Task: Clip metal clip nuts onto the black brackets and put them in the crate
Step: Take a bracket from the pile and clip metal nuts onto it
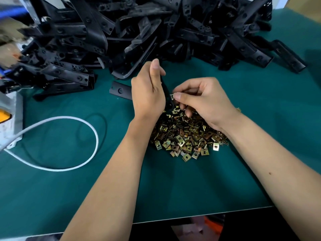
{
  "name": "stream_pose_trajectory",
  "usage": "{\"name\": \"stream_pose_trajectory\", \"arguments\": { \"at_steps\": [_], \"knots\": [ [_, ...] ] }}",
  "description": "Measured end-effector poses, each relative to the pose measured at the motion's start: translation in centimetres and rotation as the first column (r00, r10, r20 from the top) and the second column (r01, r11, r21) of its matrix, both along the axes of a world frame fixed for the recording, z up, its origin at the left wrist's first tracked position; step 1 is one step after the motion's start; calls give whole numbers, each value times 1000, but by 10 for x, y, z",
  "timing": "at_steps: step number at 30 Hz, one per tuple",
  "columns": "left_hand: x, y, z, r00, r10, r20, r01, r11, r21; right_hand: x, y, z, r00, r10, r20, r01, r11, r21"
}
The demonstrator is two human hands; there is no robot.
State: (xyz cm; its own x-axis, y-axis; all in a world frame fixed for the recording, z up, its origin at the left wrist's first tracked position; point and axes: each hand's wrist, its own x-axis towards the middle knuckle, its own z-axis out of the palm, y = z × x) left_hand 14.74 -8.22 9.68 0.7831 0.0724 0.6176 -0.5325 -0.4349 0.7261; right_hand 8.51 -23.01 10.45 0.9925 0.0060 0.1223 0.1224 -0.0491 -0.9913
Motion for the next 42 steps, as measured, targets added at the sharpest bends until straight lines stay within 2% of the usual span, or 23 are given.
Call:
{"name": "stream_pose_trajectory", "arguments": {
  "at_steps": [7,13,22,29,36,39,42],
  "knots": [
    [-1,-3,0,1000,18,-25,-17,1000,21,-1,2,0,1000,-15,-9,15,1000,-26],
    [0,-3,1,997,45,-60,-45,999,1,0,-2,2,998,-51,-34,54,993,102],
    [0,-6,1,995,61,-82,-62,998,-12,0,2,1,998,-55,-12,56,990,133],
    [-4,-10,3,972,155,-176,-154,988,22,0,5,1,998,-64,3,63,993,104],
    [-15,-18,11,972,208,-104,-192,970,149,-1,1,4,998,44,-33,-40,992,119],
    [-17,-20,14,966,244,-84,-223,954,198,1,-1,3,999,41,-18,-40,998,56],
    [-14,-19,13,963,251,-99,-231,957,176,2,-4,3,998,58,36,-58,998,9]
  ]
}}
